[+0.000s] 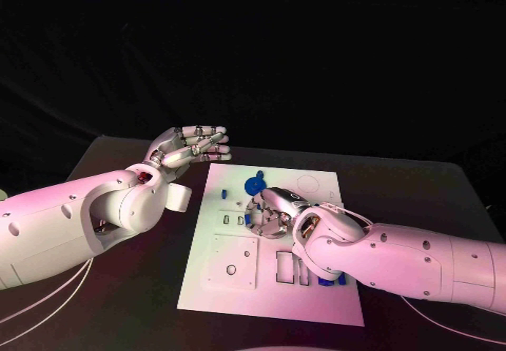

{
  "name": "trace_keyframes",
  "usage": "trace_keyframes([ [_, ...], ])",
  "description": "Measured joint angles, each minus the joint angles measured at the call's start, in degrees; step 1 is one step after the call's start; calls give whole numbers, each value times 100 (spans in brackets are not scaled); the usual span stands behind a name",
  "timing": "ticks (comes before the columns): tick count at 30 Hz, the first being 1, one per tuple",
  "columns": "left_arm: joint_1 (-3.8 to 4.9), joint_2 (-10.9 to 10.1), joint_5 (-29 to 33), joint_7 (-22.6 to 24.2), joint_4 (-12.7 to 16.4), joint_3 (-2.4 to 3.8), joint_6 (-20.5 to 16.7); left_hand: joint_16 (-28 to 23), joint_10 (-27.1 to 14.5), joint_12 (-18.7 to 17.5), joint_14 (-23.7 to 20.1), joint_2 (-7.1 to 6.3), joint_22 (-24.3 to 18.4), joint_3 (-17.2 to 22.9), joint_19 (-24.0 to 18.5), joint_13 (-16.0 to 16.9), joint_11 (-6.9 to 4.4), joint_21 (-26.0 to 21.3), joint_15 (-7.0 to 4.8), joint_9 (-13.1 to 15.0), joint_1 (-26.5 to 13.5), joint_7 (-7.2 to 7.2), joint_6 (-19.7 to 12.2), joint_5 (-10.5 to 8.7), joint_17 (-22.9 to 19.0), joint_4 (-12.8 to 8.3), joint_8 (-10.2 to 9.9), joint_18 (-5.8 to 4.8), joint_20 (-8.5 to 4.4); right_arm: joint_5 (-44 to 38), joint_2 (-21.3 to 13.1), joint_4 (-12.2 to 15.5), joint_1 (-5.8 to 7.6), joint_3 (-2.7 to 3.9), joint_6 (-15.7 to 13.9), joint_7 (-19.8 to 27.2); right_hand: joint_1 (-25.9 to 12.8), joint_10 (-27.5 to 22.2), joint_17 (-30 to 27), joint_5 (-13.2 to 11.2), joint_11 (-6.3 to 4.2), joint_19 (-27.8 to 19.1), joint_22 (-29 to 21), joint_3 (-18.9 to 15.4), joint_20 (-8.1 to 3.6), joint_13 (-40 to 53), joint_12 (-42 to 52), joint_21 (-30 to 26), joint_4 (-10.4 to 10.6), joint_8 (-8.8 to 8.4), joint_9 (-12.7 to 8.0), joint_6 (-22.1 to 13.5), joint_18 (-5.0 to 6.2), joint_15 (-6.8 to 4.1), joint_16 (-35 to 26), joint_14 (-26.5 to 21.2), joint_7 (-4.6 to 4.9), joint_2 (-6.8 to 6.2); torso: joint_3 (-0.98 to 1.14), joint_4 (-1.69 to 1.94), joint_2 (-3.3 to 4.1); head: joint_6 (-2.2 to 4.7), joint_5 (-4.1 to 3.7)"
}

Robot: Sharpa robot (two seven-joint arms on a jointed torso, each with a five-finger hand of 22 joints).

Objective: Assemble the parts on the task board

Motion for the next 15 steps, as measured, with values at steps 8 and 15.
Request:
trace_keyframes([
  [8, 0, -1, 0, -3, -1, 0, 3, 0, 0, 0, 0, 0, 0, 0, 0, 0, 0, 0, 0, 0, 0, 0, 0, 0, -1, 0, 0, 0, 0, -1, 3, 5, -1, 0, 6, 10, -27, -143, 0, 0, 65, -31, 0, -157, 31, 0, -152, -70, 18, -108, -54, -156, 0, 61, 0, -20, 56, -93, -1, 3, -2, 14, -8],
  [15, -1, -5, 0, -5, -1, 0, 5, -20, 0, 0, 0, 0, 0, 0, 0, 0, 0, 0, 0, -1, 0, 0, 0, 0, 2, 0, -15, 0, 0, -2, -28, 51, -3, 0, 0, 44, -8, -189, -1, -315, 70, -29, -1, -639, 72, -1, -182, -104, 94, -203, -92, -249, 0, 81, 0, 0, 79, -109, -1, 3, -1, 16, -11],
])
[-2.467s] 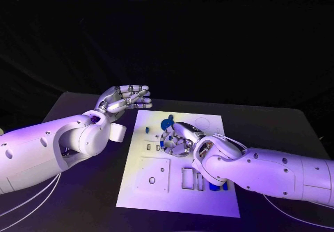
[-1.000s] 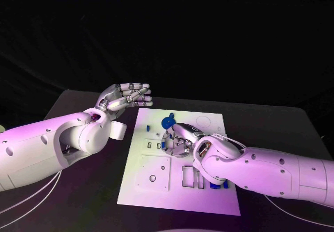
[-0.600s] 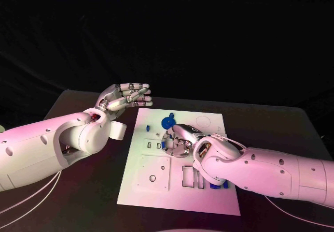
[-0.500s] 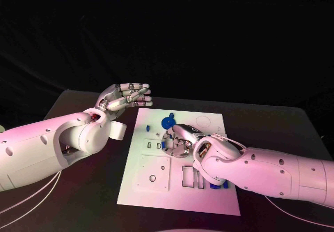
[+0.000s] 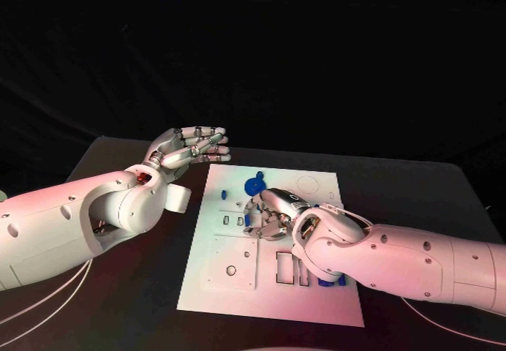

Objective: Assemble the parts on the task board

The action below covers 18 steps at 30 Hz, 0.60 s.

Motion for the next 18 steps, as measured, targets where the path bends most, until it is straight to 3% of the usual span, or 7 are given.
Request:
trace_keyframes([
  [8, -1, -8, -28, -72, -26, 0, 7, 3, 0, 0, 19, 2, -2, 1, 16, 1, 0, 5, 10, -4, -20, 0, 0, 0, 34, -1, -6, 0, 9, 4, -381, 344, 2, 38, -158, 114, 513, -33, -1, -67, 33, -9, -1, -1197, 51, 0, -5, -68, 370, -181, -78, -97, 0, 50, 0, -9, 24, 301, 4, 1, -7, -13, 21],
  [10, -1, -12, -85, -147, -50, -1, 24, 377, 329, 145, 554, -6, 97, 9, 414, 78, -87, 265, -126, 18, -146, 4, 120, -19, 254, -9, 53, -1, -111, 101, -568, 466, 48, 60, -209, 228, 657, -167, -1, -67, 66, -65, -1, -1442, 99, -36, -166, -206, 549, -229, -96, -115, 1, 51, -34, -9, 43, 363, 8, 2, -13, -16, 26],
  [11, -1, -14, -134, -201, -60, -1, 39, 844, 614, 321, 966, -14, 248, 22, 794, 153, -235, 572, -289, 86, -229, 28, 302, -22, 522, 25, 191, 0, -292, 199, -673, 526, 87, 73, -230, 313, 743, -310, -1, -67, 75, -133, -35, -1470, 96, -143, -307, -324, 582, -253, -105, -136, 0, 51, -75, -8, 63, 430, 7, 3, -17, -15, 21],
  [12, -1, -16, -215, -284, -68, -1, 65, 1250, 769, 442, 1191, -32, 357, 16, 994, 207, -303, 794, -382, 131, -293, 53, 362, -22, 768, 84, 280, -2, -396, 367, -804, 582, 147, 92, -249, 438, 809, -360, -1, -67, 71, -176, -67, -1463, 90, -192, -371, -391, 616, -261, -107, -136, 0, 51, -89, -8, 64, 469, 5, 7, -21, -10, 16],
  [14, -1, -19, -377, -440, -80, -1, 116, 2132, 885, 698, 1349, -45, 597, 10, 1218, 353, -369, 1222, -468, 224, -427, 24, 333, -22, 1359, 215, 423, -1, -519, 702, -988, 656, 257, 102, -261, 646, 922, -401, -1, -11, 52, -279, -196, -1412, 88, -256, -436, -565, 667, -261, -107, -137, 75, 51, -145, -8, 64, 521, 5, 14, -31, -5, 13],
  [16, -1, -22, -624, -694, -110, 0, 188, 3174, 1024, 1217, 1452, -101, 916, -73, 1390, 682, -472, 1765, -582, 382, -539, -48, 287, -22, 2040, 328, 698, -2, -632, 1151, -1204, 736, 411, 110, -255, 875, 943, -410, -1, 40, 61, -288, -239, -1377, 80, -266, -436, -628, 702, -261, -105, -133, 89, 51, -156, -8, 60, 541, 5, 19, -46, -5, 18],
  [18, -1, -26, -887, -994, -132, 0, 269, 5114, 1179, 2357, 2202, -50, 1370, -138, 1625, 1453, -712, 2521, -799, 820, -516, -260, 481, -12, 4056, 273, 1420, -2, -825, 1523, -1379, 781, 550, 118, -241, 1032, 946, -410, -1, 40, 61, -288, -262, -1338, 80, -285, -436, -643, 740, -260, -99, -115, 90, 50, -156, -8, 42, 544, 4, 21, -69, -15, 30],
])
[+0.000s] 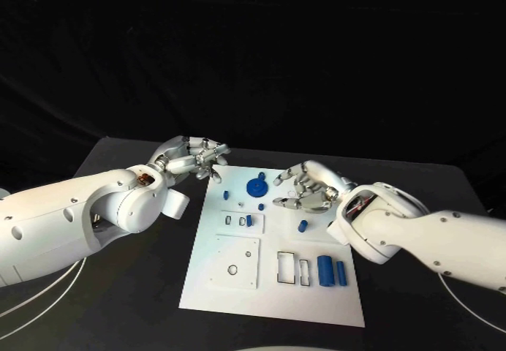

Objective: Assemble the parts on the task board

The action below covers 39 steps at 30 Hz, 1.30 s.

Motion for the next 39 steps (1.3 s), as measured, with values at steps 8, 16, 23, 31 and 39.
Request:
trace_keyframes([
  [8, 49, 74, -1424, -1803, -9, -1, 776, 1756, -325, 3546, 717, -4, 2369, 614, 8, 2871, -194, 2414, -152, 1196, -930, -253, -771, -3, 1994, 225, 1825, -46, -149, 1035, -539, 107, 374, -3, 54, 321, -78, 0, 0, -19, 0, 0, 22, 36, 0, -12, 0, 0, 150, 24, 10, 19, 0, 0, 0, 0, -18, 78, 37, -2, -90, -58, 58],
  [16, 217, 516, -2664, -3238, -222, -43, 1560, 1866, 124, 4199, 738, 77, 2912, 199, 96, 3669, -280, 2827, -213, 1360, -1592, -316, -706, -3, 2017, 244, 2169, -134, -200, 1445, -700, -64, 541, 1, 61, 415, -80, 0, -1, -18, 0, 0, 38, 15, 0, -2, 0, 0, 184, 45, 11, 36, 0, 0, 0, 0, -36, 76, 91, 2, -174, -125, 117],
  [23, 290, 844, -3428, -3823, -421, -91, 1898, 1866, 145, 4221, 735, 99, 2962, 56, 96, 3676, -301, 2872, -216, 1470, -1726, -355, -745, -3, 2016, 250, 2313, -133, -200, 1590, -715, -150, 563, -2, 57, 429, -109, 1, -1, -18, 0, 0, 38, 13, 0, 4, 0, 0, 219, 45, 11, 36, 0, 0, 0, 0, -36, 47, 124, 1, -204, -152, 168],
  [31, 360, 1102, -4002, -4084, -606, -139, 2047, 1866, 130, 4221, 754, 118, 2989, 2, 96, 3665, -315, 2898, -235, 1530, -1768, -355, -745, -3, 2016, 257, 2390, -134, -199, 1646, -723, -206, 569, -4, 53, 420, -108, 1, -1, -18, 0, 0, 37, 13, 0, 4, 0, 0, 219, 45, 17, 36, -1, 0, 0, 0, -36, 47, 131, 0, -209, -161, 209],
  [39, 392, 1303, -4272, -4190, -759, -194, 2120, 1866, -14, 4148, 754, 125, 2964, -13, 73, 3506, -332, 2898, -235, 1557, -1821, -376, -767, -3, 2016, 241, 2417, -132, -222, 1649, -702, -233, 570, -7, 55, 399, -108, 1, -1, 9, 0, 1, 36, 13, 0, 4, 0, 0, 219, 45, 17, 36, -1, 0, 0, 0, -36, 46, 130, -1, -197, -151, 215],
])
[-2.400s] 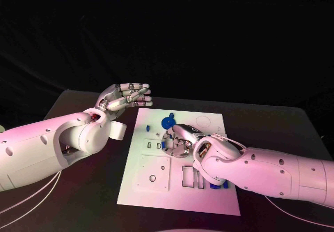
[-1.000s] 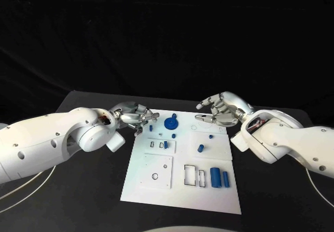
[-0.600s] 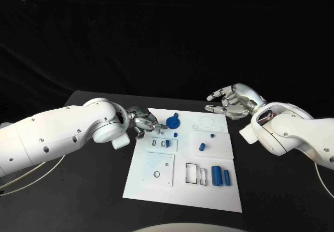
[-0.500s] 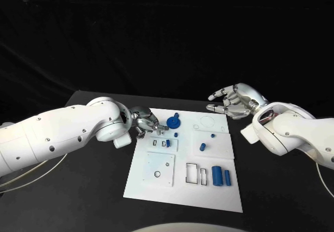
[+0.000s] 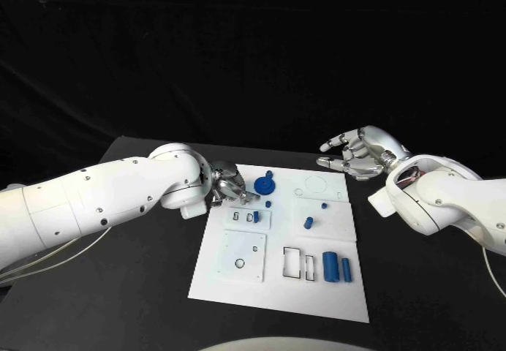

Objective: Assemble the parts on the task board

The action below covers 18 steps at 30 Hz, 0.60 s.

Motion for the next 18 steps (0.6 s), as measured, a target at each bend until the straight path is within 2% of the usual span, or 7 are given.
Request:
trace_keyframes([
  [12, 9, 254, -270, -78, -216, -93, 135, 0, 0, -11, 0, 0, 4, 0, 0, -28, 0, 0, 0, 7, 0, 0, 0, 0, -1, 0, 4, 0, 0, -18, 22, -17, 0, -5, 22, -82, 0, 22, 0, 0, -21, 0, -1, 0, 0, 13, 0, 0, 0, 0, 0, 0, 0, 0, 0, 0, 0, 0, -3, -6, 13, -8, -4],
  [18, 8, 352, -318, -96, -244, -112, 217, 0, 0, -11, 0, 0, 13, -26, 0, -35, 1, 0, 1, 12, 0, 0, 0, 0, -1, -5, 4, 0, 1, -23, 51, -36, 0, -7, 35, -103, 0, 21, -1, 0, -21, 0, -1, 0, 0, 13, 0, 0, 0, 22, -1, 0, 0, 0, 0, 0, 0, 0, -8, -1, 18, -34, -16],
])
